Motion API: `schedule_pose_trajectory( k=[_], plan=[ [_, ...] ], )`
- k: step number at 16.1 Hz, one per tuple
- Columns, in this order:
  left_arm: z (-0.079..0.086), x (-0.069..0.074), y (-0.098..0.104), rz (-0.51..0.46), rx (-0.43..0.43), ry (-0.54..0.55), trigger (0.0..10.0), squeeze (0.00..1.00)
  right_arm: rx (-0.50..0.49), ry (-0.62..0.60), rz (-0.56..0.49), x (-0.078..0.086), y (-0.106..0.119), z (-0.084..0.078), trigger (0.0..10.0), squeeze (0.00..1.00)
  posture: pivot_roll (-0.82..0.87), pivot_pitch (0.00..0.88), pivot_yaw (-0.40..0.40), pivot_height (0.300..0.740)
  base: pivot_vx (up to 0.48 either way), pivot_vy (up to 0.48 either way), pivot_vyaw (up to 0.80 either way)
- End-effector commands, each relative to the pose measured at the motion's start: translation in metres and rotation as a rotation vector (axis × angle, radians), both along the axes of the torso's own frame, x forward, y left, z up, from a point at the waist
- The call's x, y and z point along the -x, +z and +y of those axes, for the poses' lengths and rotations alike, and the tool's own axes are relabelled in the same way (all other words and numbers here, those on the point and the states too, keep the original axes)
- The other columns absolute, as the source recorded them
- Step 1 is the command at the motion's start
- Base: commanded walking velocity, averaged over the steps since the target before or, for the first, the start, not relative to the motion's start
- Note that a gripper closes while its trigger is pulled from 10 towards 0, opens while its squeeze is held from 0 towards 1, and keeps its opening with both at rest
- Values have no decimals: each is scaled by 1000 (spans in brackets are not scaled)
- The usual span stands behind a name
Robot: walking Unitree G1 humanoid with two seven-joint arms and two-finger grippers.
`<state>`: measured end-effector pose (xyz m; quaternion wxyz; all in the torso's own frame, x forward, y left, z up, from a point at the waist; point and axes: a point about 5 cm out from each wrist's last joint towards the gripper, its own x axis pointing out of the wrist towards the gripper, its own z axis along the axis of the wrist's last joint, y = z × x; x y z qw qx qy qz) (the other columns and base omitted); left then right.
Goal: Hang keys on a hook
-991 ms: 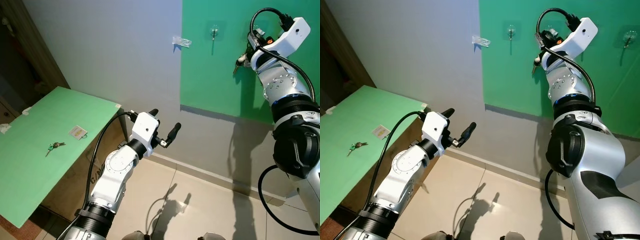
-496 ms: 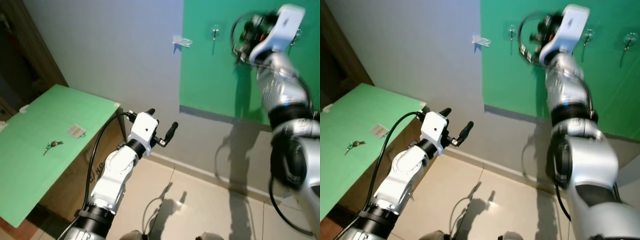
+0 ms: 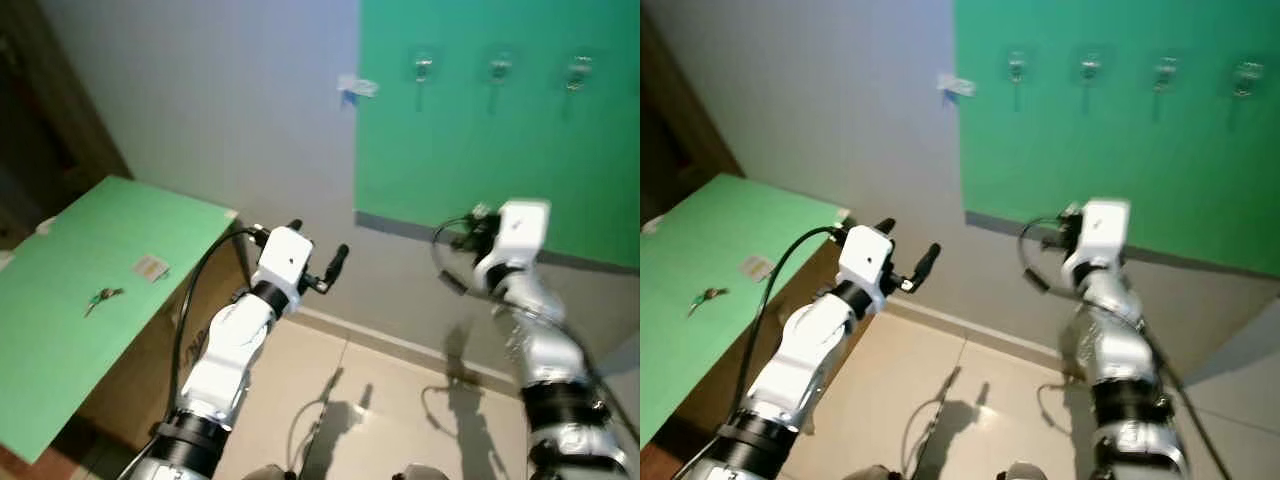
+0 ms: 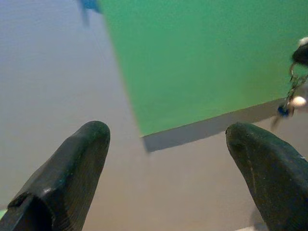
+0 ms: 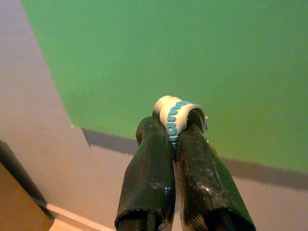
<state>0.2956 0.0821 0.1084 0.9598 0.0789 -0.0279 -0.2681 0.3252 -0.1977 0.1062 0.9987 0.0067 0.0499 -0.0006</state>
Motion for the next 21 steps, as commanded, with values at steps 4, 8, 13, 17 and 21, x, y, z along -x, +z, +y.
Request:
schedule_pose_trajectory(
  k=[4,8,13,17,21],
  plan=[
    [2,-9,2,25,-11,-1,10000,0,23,52,-83,-2,25,17,0,263,-239,0,122,740,0,480,-600],
    [6,-11,4,-8,-48,23,10000,0,24,68,-100,-3,27,25,0,184,-226,0,117,740,0,120,-303],
    [5,-9,2,-7,-50,31,10000,0,23,119,-89,-2,25,37,0,0,-221,4,114,740,0,0,0],
    [0,-9,6,-41,-96,6,10000,0,41,163,-150,-2,35,42,0,0,-225,5,116,740,366,305,0],
    [-7,-9,10,-58,-115,-26,10000,0,32,164,-187,-8,49,39,0,0,-228,4,118,740,454,0,0]
  ],
)
